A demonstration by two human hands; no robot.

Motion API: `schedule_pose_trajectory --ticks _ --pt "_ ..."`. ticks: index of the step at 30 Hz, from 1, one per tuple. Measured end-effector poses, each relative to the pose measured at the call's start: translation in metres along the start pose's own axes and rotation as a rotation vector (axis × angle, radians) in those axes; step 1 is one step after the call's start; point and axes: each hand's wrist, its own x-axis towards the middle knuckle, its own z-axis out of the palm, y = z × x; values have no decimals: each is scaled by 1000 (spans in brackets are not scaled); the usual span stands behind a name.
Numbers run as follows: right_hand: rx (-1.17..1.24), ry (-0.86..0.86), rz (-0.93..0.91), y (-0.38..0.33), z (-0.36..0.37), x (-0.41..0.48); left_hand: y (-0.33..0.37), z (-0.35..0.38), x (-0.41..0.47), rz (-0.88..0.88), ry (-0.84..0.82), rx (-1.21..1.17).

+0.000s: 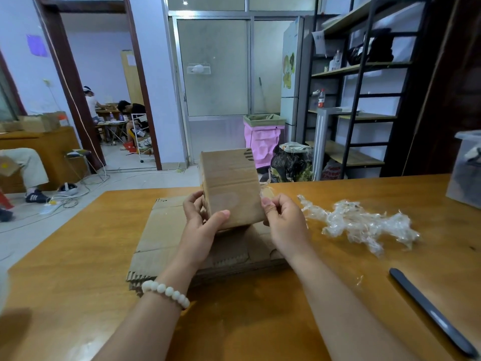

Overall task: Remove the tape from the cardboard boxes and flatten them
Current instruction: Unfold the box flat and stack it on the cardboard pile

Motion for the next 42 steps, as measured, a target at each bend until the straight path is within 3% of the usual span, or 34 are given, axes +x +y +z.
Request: schedule_pose_trajectory --ticks 10,19,27,35,39,42 --pt "45 27 57 -1 4 -2 1 -1 -1 -63 43 -19" --pt "572 54 185 -8 4 3 -2 -1 5 -86 163 -85" --pt "781 -67 245 -16 0 3 2 -1 3 -21 228 1" --pt "570 -316 99 -10 6 -6 8 0 -7 103 147 101" --pt "323 -167 2 -3 15 -11 10 2 -7 113 167 96" --pt "264 -36 -71 -3 15 -12 5 2 -6 110 211 169"
